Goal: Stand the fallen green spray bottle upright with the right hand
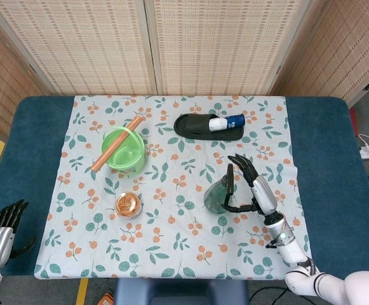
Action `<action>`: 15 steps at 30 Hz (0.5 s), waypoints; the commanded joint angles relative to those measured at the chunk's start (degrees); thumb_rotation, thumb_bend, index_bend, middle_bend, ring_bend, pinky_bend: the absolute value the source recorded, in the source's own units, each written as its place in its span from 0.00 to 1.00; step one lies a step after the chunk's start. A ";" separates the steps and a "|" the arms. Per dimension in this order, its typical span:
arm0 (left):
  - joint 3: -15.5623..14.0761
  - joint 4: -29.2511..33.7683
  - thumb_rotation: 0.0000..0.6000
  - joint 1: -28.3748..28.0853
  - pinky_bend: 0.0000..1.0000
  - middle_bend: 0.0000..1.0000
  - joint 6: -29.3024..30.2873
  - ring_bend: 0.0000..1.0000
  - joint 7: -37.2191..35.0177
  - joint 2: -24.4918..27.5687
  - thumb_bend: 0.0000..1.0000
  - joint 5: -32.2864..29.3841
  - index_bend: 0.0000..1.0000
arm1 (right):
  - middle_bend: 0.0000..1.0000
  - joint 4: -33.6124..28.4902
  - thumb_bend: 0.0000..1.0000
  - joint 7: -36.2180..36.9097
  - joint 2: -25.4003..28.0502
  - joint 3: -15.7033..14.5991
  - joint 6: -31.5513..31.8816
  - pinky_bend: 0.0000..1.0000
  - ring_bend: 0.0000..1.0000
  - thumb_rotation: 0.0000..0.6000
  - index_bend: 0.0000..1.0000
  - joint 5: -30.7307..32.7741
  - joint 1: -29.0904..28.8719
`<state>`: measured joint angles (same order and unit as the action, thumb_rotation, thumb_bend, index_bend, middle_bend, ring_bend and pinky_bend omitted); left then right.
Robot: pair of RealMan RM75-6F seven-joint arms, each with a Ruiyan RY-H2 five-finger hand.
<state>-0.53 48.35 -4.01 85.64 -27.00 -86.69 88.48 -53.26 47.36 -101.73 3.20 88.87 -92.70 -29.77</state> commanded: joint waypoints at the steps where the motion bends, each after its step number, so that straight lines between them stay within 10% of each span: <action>1: -0.03 0.08 1.00 0.01 0.00 0.00 0.09 0.00 0.16 -0.02 0.29 0.07 0.00 | 0.06 -0.61 0.00 -0.11 0.75 -0.23 0.37 0.00 0.00 1.00 0.00 -0.04 0.79; 7: 0.06 0.07 1.00 0.03 0.00 0.00 0.13 0.00 0.79 -0.10 0.29 -0.04 0.00 | 0.06 -4.01 0.00 -1.81 4.70 -1.47 1.94 0.00 0.00 1.00 0.00 -0.87 3.25; 15: 0.26 0.01 1.00 0.08 0.00 0.00 -0.14 0.00 0.56 -0.15 0.29 -0.40 0.00 | 0.03 -21.03 0.00 -14.53 26.24 -7.25 -1.12 0.00 0.00 1.00 0.00 -2.98 6.74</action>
<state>-0.28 48.36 -3.93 85.49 -26.44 -86.83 88.08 -66.35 39.11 -84.93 -0.99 89.80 -94.80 -24.90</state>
